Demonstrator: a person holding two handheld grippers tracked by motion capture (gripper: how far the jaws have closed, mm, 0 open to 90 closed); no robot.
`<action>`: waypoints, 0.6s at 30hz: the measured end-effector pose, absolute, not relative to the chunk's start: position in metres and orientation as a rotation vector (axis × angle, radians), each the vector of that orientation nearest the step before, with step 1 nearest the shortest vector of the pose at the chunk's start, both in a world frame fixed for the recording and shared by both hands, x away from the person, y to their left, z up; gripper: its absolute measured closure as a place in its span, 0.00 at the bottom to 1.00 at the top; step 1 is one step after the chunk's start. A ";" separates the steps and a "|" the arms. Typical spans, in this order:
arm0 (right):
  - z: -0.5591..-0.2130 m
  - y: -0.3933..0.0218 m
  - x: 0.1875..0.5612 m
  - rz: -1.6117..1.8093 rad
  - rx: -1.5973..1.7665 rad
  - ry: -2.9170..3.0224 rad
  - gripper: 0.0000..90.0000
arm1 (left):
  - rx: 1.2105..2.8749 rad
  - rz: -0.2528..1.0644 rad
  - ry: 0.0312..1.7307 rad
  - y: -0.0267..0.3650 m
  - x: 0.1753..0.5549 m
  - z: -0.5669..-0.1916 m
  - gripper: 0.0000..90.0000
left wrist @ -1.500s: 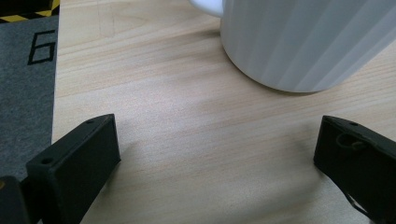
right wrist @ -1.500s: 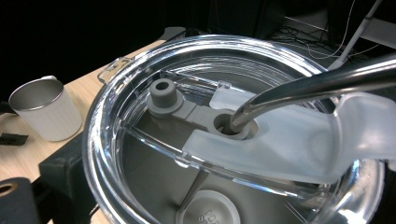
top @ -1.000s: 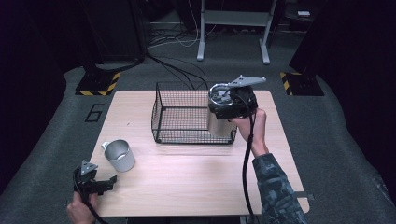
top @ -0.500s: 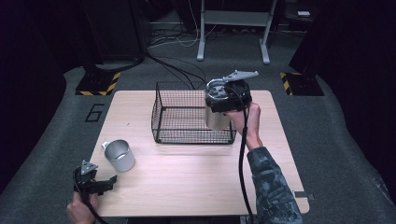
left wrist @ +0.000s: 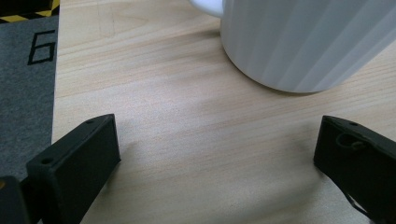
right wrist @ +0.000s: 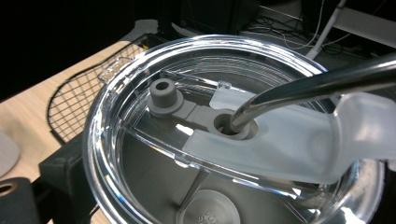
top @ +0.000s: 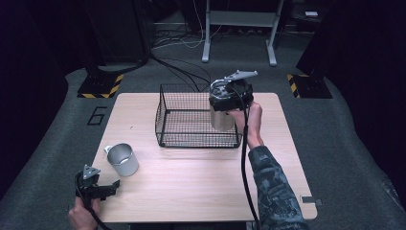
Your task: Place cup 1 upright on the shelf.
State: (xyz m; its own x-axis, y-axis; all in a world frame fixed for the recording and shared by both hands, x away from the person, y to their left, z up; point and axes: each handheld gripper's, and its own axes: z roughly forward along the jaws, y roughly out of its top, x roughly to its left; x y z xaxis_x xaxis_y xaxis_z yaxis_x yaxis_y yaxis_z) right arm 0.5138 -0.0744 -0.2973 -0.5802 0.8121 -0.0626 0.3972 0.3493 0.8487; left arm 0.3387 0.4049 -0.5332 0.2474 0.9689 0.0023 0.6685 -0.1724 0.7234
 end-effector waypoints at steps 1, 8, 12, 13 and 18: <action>-0.298 -0.075 0.516 1.142 1.047 2.136 0.04 | 1.918 0.639 1.489 0.405 0.339 -0.533 0.00; -0.312 -0.071 0.527 1.116 1.087 2.141 0.04 | 1.918 0.640 1.489 0.405 0.339 -0.533 0.00; -0.320 -0.070 0.532 1.100 1.100 2.144 0.04 | 1.918 0.639 1.490 0.405 0.339 -0.533 0.00; -0.321 -0.070 0.533 1.099 1.101 2.139 0.04 | 1.917 0.639 1.490 0.405 0.339 -0.533 0.00; -0.329 -0.068 0.539 1.088 1.125 2.139 0.04 | 1.918 0.641 1.488 0.405 0.339 -0.533 0.00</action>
State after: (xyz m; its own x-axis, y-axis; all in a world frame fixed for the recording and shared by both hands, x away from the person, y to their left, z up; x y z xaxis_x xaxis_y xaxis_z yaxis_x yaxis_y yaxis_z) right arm 0.5386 -0.0681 -0.3289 -0.5427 0.8382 -0.0528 0.4512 0.3440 0.8235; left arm 0.3388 0.4049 -0.5333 0.2473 0.9689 0.0030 0.6675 -0.1726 0.7244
